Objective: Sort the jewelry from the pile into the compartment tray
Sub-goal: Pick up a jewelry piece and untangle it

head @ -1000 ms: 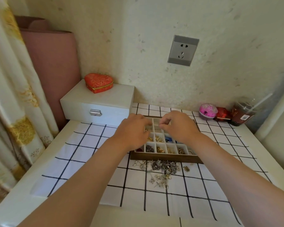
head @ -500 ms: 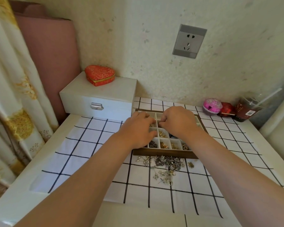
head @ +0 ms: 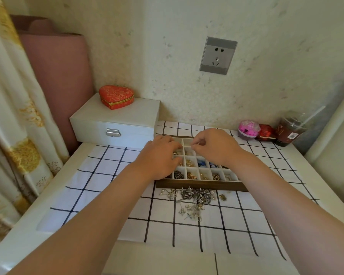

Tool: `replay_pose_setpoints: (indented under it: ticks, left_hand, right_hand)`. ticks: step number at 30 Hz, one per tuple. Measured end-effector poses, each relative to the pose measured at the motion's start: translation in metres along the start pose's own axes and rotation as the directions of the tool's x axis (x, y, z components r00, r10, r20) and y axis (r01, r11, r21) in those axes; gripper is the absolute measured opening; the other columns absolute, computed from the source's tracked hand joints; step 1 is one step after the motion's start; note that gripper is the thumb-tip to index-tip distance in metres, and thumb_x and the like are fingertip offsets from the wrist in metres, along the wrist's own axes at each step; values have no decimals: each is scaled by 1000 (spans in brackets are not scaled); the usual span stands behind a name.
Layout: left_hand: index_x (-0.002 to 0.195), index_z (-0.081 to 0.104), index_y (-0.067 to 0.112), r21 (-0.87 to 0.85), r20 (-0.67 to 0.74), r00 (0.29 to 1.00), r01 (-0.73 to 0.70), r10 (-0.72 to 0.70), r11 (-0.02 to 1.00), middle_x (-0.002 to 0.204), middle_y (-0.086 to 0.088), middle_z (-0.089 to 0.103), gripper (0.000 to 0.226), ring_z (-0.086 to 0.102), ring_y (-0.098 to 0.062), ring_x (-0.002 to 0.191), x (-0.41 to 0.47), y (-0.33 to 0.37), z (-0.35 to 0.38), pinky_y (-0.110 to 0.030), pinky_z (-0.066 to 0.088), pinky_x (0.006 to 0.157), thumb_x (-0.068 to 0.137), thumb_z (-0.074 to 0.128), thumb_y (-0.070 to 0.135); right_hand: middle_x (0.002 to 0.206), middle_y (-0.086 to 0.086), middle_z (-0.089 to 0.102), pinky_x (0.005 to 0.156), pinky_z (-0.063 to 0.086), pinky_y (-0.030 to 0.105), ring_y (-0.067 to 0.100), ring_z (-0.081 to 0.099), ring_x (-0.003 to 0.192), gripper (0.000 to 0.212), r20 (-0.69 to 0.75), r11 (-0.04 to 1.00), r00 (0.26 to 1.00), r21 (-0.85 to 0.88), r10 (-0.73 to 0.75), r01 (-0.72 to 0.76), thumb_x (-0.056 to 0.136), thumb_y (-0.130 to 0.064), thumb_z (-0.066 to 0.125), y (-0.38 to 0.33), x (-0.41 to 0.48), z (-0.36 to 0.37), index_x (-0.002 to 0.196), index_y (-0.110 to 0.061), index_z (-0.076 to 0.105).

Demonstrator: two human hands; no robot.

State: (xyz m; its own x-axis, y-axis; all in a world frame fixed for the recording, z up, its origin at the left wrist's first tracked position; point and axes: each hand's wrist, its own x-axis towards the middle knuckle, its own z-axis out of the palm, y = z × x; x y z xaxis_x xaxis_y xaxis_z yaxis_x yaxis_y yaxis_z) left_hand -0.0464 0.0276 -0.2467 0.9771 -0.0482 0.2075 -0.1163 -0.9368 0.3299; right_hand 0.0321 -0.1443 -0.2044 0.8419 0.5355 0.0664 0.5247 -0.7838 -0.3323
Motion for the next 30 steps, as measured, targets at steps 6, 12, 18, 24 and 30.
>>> replay_pose_setpoints:
  ticks: [6,12,18,24,30]
  left_hand:
    - [122,65,31,-42,-50,991,-125,123,991,116,7,60,29,47,-11,110,-13,25,-2,-32,43,91,94,59,36]
    - [113,68,34,-104,0,982,-187,188,977,103,14,63,23,52,-5,93,-26,53,-1,-28,48,80,91,63,32]
    - [107,70,37,-138,101,971,-202,216,970,94,19,63,19,54,-1,87,-32,77,-3,-32,53,78,89,66,32]
    - [103,70,39,-135,171,968,-159,181,978,92,20,66,16,53,5,72,-29,86,-5,-32,55,73,87,67,34]
    - [101,70,38,-260,148,984,-62,103,964,90,23,66,15,56,8,75,-29,81,-11,-19,50,73,87,71,31]
  right_hand:
    - [82,-20,69,80,56,32,-1,64,80,9,74,995,993,35,-95,93,90,-33,68,4,-48,-21,84,-34,75]
    - [79,-21,67,71,47,21,-6,60,75,12,322,984,943,-122,-83,129,85,-30,73,21,-86,-30,96,-36,76]
    - [106,-14,74,81,49,26,8,65,100,24,346,922,929,-302,-132,243,91,-30,65,24,-109,-19,114,-34,74]
    - [103,-12,75,82,54,32,12,65,97,25,307,924,936,-280,-171,260,91,-20,60,29,-109,-13,104,-31,78]
    - [79,-20,67,72,50,21,0,62,76,12,269,991,956,-27,-117,129,86,-21,74,37,-102,-24,92,-30,78]
